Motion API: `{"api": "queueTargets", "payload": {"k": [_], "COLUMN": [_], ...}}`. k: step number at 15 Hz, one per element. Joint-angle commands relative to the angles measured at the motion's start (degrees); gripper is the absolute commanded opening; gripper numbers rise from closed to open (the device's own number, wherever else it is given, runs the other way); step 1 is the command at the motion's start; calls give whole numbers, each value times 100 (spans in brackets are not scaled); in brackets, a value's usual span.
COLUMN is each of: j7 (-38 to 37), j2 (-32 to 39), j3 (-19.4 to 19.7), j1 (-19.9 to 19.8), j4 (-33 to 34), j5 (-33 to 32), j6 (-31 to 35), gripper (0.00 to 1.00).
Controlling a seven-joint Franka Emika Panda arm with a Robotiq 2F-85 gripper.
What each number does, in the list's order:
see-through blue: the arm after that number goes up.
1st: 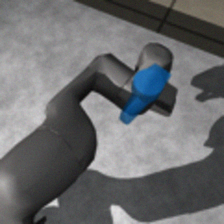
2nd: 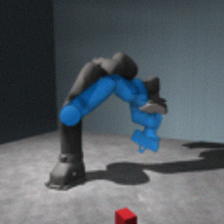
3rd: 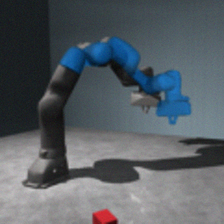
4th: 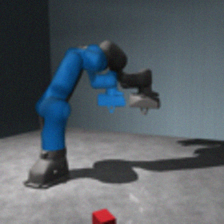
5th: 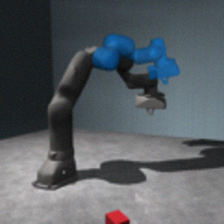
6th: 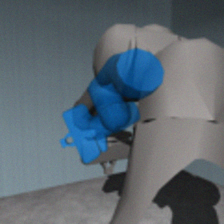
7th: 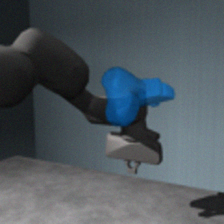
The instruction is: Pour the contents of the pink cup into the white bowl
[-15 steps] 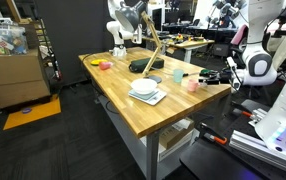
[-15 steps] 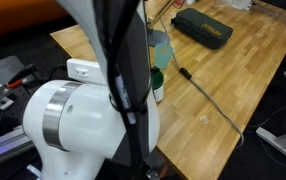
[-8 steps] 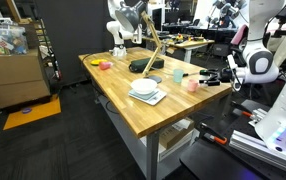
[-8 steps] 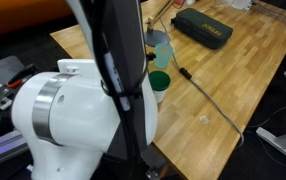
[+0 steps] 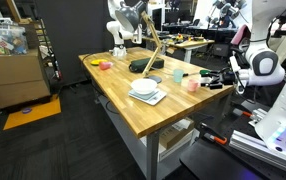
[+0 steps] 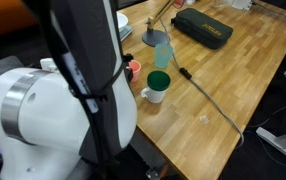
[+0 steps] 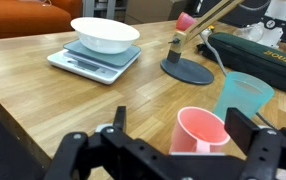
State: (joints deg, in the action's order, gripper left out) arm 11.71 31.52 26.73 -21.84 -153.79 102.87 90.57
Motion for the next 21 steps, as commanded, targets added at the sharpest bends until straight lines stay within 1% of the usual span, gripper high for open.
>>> {"api": "queueTargets", "payload": {"k": [1,5,9,14,15,16,17,18,21], "j7": [19,-187,-632,-982,-1024,-1053,-1086,-1101,-1186], "j2": [-72,146,447,786,833,864,890,903,880], "j3": [59,-7,-146,-233,-242,-252,-261,-272,-289], "j1": [26,-32,-101,-141,-139,-134,-132,-131,-117], "j4": [-44,291,628,887,924,955,980,987,993], "j5": [140,151,160,299,335,370,391,434,479], "j6": [226,224,88,2,-4,-4,-10,-12,-21], "gripper": [100,100,100,100,97,88,73,69,47]}}
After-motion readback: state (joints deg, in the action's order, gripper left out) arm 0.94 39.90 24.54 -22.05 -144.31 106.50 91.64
